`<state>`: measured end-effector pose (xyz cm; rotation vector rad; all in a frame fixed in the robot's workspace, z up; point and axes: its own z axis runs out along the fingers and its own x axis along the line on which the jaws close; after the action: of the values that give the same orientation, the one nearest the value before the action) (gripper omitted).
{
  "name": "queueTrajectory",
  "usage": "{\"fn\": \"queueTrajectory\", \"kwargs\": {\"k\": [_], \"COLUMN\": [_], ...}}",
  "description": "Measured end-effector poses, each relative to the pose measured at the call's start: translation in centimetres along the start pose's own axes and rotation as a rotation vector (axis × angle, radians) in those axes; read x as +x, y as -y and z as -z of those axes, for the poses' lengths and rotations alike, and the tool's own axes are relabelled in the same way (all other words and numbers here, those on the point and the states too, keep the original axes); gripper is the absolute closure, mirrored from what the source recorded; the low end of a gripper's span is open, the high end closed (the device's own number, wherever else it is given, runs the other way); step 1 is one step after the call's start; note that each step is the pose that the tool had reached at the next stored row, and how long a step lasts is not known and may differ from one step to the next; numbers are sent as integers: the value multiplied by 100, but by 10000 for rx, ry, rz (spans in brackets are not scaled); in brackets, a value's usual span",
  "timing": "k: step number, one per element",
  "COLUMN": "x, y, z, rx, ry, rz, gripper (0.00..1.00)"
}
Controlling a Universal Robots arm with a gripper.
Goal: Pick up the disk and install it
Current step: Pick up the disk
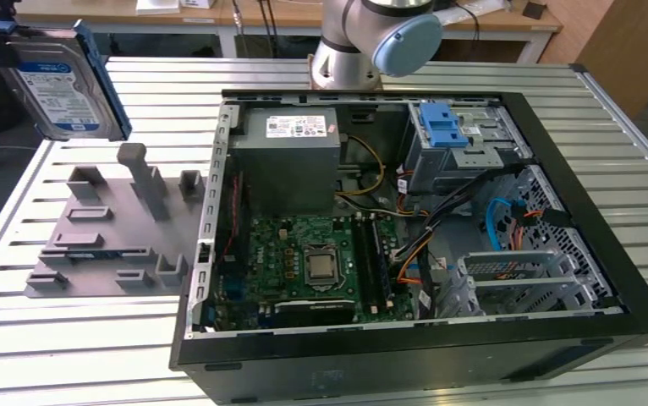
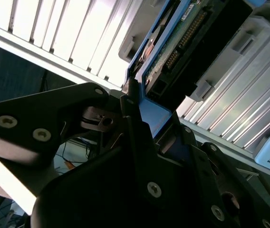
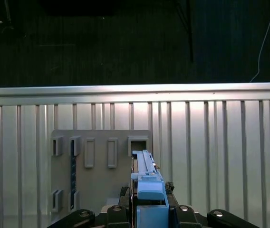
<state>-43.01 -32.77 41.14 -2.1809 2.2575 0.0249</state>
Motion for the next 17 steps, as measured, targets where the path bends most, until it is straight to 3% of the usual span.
{"fn": "queueTrajectory", "kwargs": {"k": [17], "x": [-3], "y": [-3], "z": [200], "rx": [4], "ry": [4], "rz": [-1], "gripper": [64]}}
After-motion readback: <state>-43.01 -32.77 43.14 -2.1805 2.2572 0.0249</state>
